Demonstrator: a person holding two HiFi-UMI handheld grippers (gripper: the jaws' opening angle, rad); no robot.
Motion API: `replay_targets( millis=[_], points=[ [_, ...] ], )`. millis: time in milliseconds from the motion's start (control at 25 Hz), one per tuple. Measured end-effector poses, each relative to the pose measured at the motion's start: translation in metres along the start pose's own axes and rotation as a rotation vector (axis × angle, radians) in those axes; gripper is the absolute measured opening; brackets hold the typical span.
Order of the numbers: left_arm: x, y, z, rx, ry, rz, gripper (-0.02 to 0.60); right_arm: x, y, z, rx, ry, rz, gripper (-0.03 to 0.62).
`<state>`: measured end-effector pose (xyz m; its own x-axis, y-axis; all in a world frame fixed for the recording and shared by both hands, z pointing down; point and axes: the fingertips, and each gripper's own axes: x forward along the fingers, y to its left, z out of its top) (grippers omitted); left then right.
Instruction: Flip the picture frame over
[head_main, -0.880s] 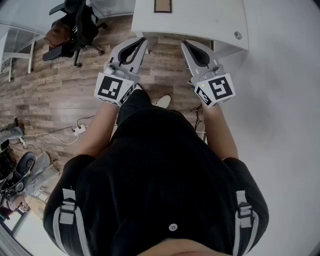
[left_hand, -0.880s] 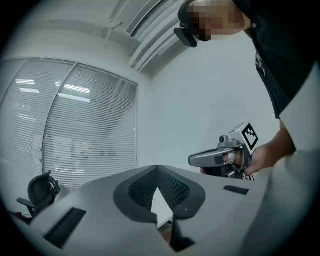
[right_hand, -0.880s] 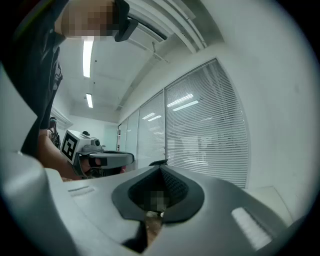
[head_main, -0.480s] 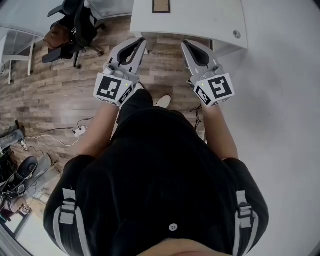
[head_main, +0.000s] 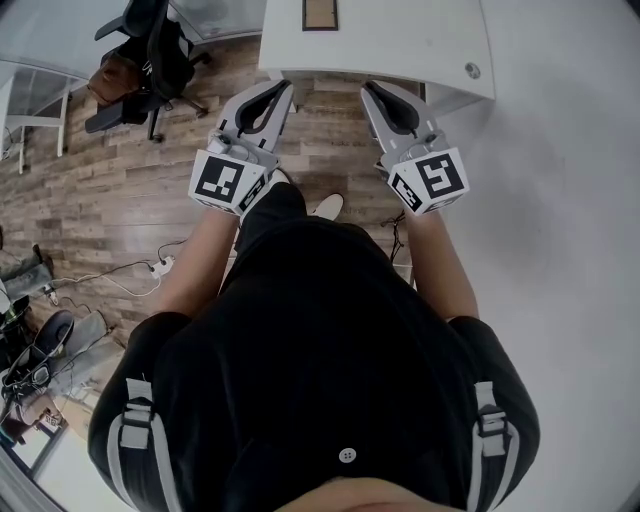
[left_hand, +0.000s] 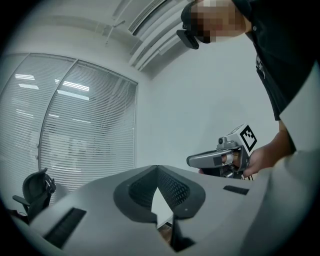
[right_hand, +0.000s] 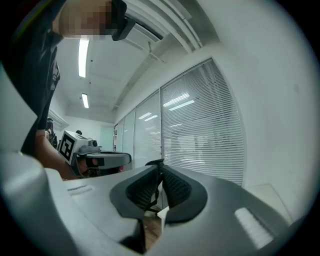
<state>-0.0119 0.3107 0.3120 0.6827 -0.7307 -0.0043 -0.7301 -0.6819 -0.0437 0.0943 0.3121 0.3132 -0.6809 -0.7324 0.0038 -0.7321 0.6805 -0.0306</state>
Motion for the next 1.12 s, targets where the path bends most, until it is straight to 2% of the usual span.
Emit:
replay_targets(
  millis=[200,480,880,1120],
  points=[
    [0.008,0.018,0.009,-0.012,0.001,0.000,0.002,0.021,-0.005,0.009,-0.009,0.019,0.007,0.111],
    [0.013,0.019,0.011,0.000,0.016,-0.002,0.002,0.027,-0.012,0.010,-0.004,0.022,-0.005,0.276],
    [0.016,0.029,0.008,-0.016,0.028,0.017,0.002,0.042,-0.021,0.008,-0.003,0.037,0.000,0.370],
    [0.029,0.060,-0.003,-0.035,0.035,0.013,0.002,0.075,-0.032,0.001,-0.004,0.058,-0.006,0.379]
  ],
)
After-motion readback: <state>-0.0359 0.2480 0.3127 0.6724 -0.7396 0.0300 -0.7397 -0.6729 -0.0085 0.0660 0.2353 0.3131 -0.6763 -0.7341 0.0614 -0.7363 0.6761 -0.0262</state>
